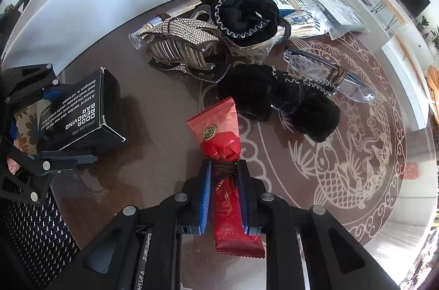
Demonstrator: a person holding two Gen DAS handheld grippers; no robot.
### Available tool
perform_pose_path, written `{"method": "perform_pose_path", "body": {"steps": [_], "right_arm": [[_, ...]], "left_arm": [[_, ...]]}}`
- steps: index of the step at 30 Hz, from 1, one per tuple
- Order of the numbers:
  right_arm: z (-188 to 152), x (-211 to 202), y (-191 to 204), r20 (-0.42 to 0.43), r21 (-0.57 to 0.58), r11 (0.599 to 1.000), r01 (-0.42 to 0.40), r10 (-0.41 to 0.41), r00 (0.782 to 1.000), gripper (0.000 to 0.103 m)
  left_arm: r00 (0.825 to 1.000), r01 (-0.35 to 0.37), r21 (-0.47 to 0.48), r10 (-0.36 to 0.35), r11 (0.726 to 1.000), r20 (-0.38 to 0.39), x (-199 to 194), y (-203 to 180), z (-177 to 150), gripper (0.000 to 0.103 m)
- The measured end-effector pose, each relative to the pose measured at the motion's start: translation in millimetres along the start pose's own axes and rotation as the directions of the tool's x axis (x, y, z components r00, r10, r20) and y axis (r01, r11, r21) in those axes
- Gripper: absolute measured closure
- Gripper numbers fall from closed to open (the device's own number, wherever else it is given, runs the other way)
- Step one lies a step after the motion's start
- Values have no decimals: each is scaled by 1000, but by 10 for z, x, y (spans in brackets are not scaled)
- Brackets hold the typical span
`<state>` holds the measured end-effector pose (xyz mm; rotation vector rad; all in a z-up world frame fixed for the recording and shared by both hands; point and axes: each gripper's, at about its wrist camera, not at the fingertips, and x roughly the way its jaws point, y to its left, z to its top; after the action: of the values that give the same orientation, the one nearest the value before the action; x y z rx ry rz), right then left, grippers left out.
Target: Organize objects
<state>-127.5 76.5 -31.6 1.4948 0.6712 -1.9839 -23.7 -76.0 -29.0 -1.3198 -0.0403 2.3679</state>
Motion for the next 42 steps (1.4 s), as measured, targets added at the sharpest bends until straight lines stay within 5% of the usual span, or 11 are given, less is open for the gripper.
{"method": "perform_pose_path", "body": {"steps": [7,13,16,18,22,26,29,33,36,39,42], "right_arm": [[-271,-568,-9,235,326,934,-147,71,970,84],[477,-1144,375,515,333,842,-425,216,830,84],[1026,-1152,688,579,275,788,-551,321,749,84],[1368,-1055,920,588,264,772,-578,346,731,84],[1833,-659,1339,548,289,778,-558,343,763,82],[1890,-439,1535,496,344,821,-456,253,831,44],[1584,-583,1483,554,341,856,-390,152,818,38],[801,-818,1264,590,430,881,-198,-108,800,7],[146,-780,980,489,549,835,-22,-300,820,5],[-351,-591,672,331,626,771,119,-400,855,5],[-863,-518,347,250,680,718,152,-421,872,5]], "left_arm": [[986,114,-15,-111,993,123,-733,69,218,45],[973,12,-79,6,997,229,-1484,780,429,45],[968,-142,-126,164,982,188,-1555,1291,483,45],[960,-229,-149,249,962,132,-1490,1609,495,45],[904,-424,-158,426,892,-24,-1230,2041,431,44],[876,-479,-161,481,863,-31,-1202,2084,336,32],[894,-431,-174,445,885,46,-1351,1867,306,31],[942,-276,-114,292,954,165,-1537,1143,326,31],[972,-90,-17,91,996,218,-1556,462,343,12],[980,58,59,-69,997,188,-1347,-145,270,3],[991,78,75,-85,994,98,-793,-487,215,3]]}}
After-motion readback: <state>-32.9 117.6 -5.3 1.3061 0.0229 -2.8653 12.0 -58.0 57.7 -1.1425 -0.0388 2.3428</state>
